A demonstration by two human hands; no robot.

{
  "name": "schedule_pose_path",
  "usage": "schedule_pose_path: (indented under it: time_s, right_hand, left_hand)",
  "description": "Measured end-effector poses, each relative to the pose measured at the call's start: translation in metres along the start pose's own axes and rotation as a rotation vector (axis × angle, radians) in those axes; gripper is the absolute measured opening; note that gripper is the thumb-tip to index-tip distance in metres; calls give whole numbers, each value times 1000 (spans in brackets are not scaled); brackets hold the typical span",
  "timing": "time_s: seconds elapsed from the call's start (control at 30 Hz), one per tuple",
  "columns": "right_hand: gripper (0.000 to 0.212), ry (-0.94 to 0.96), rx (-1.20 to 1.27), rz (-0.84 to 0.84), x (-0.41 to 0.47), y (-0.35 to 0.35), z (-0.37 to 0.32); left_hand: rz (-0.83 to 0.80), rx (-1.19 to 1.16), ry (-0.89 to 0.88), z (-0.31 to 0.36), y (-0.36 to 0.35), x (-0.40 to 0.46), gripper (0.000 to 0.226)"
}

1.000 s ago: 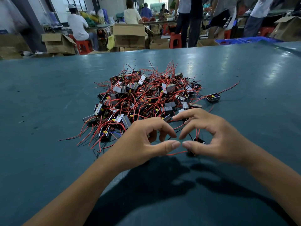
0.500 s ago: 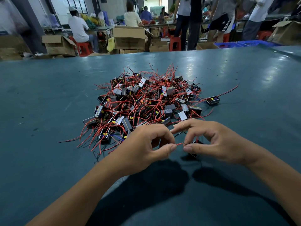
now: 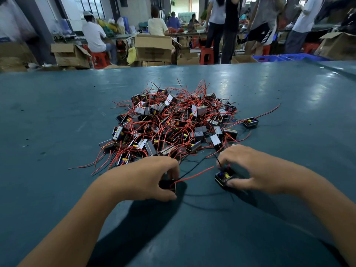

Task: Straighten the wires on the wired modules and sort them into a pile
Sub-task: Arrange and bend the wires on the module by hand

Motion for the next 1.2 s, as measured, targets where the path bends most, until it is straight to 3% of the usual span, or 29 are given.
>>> schedule_pose_path:
  time_s: [0.1, 0.23, 0.3, 0.43, 0.63, 0.7, 0.8, 0.9, 0.97, 1.03, 1.13, 1.2]
  right_hand:
    - [22, 37, -95, 81, 4, 8, -9]
    - [30, -98, 279, 351, -3, 32, -2]
    - [28, -169, 336, 453, -6, 31, 0]
    - [25, -236, 305, 416, 3, 4, -13]
    - [22, -329, 382, 509, -4, 5, 1]
    - [30, -364, 297, 473, -5, 5, 2]
    - [37, -453, 82, 368, -5, -4, 2]
    - [39, -502, -41, 370, -7, -3, 2]
    - [38, -495, -64, 368, -7, -4, -1]
    - [38, -485, -68, 368, -8, -5, -4]
    - [39, -466, -57, 391, -7, -4, -5]
    - [39, -451, -44, 400, -5, -5, -7]
  left_hand:
    - [19, -1, 46, -8, 5, 1, 26]
    - [247, -315, 86, -5, 26, 3, 25]
    - [270, -308, 152, -2, 19, 8, 26]
    - [314, -195, 229, 9, 1, 18, 26]
    - [309, -851, 282, -1, -18, 23, 6]
    - [311, -796, 285, -4, -18, 23, 4]
    - [278, -462, 245, 0, -15, 24, 25]
    - [108, -395, 129, 12, -23, 25, 51]
    - [53, -331, 34, 23, -24, 24, 50]
    - [92, -239, 31, 25, -19, 25, 45]
    - [222, -43, 180, 14, -12, 29, 54]
    - [282, -64, 202, 14, -13, 30, 54]
Point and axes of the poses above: each hand's wrist, its own x-axis towards the middle knuckle, its own y-axis out of the back of the hand, z = x × y, the point moved 10 cm from there along x, towards the middle knuckle, and after that the axes turned 7 degrees about x, right-handed, at the moved point
